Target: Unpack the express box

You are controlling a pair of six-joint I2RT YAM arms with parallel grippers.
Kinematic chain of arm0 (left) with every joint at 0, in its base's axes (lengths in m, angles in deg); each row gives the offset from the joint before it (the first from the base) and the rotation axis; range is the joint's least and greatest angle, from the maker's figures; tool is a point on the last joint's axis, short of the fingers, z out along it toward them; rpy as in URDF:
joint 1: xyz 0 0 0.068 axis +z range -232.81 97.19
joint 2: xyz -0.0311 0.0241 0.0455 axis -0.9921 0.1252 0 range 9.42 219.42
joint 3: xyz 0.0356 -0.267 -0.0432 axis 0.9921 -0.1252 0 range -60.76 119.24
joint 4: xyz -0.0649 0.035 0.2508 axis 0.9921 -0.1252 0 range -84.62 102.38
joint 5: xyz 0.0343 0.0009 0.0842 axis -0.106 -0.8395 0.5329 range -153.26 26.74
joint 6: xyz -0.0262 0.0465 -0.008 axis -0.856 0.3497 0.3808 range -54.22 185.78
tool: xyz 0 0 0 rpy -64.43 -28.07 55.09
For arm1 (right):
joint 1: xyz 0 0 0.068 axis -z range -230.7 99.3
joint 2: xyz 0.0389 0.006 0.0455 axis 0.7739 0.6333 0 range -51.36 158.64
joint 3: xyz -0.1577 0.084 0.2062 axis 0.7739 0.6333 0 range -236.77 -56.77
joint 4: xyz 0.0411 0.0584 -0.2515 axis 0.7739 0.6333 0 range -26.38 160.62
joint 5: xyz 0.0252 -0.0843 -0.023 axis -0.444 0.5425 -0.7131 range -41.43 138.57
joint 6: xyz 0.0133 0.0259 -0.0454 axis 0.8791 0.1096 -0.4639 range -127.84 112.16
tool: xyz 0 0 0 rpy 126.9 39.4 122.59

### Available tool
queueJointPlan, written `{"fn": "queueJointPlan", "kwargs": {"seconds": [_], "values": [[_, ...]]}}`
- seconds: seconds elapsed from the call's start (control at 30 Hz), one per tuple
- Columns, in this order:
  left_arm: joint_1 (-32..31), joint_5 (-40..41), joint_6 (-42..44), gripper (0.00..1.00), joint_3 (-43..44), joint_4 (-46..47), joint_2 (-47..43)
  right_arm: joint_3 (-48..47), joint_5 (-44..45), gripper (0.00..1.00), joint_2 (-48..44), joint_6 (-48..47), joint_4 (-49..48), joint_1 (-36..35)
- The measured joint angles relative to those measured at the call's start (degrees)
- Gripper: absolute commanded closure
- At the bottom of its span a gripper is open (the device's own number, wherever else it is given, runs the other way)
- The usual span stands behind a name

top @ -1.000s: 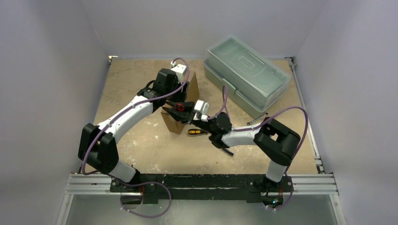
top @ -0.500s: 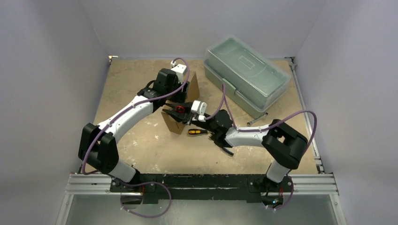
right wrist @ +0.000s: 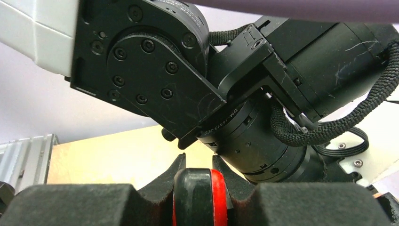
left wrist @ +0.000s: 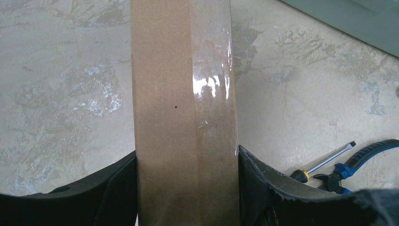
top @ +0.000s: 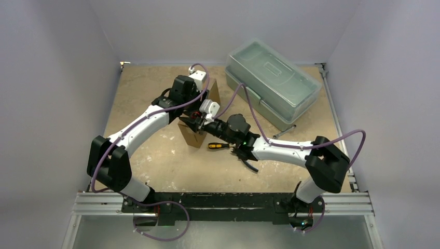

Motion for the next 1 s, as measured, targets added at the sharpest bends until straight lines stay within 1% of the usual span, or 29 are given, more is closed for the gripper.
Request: {"fn": "queueJointPlan", "kwargs": {"seconds": [0.13,0.23,0.47,0.7,0.9,1.0], "values": [[-0.1,0.1,0.0,0.53,0.0,0.0,0.0,-0.5,3.5,1.00,-1.0,-1.1,3.5,-1.2],[-0.5,0.0,-0.1,0.54,0.0,0.1,0.0,-0.5,4.5,1.00,-1.7,-1.5,4.9,-1.6],[-0.8,0.0,-0.1,0.55,0.0,0.2,0.1,0.4,6.5,1.00,-2.2,-2.7,4.2,-2.6],[-1.4,0.0,-0.7,0.55,0.0,0.2,0.1,5.8,6.4,1.00,-4.0,-2.7,-2.8,-2.5],[-1.6,0.0,-1.2,0.55,0.1,0.3,0.2,10.8,4.9,1.00,-4.5,-1.7,-11.1,-1.6],[-1.7,-0.1,-1.7,0.56,0.2,0.4,0.4,13.8,4.4,1.00,-4.3,-0.4,-17.0,-0.9]]}}
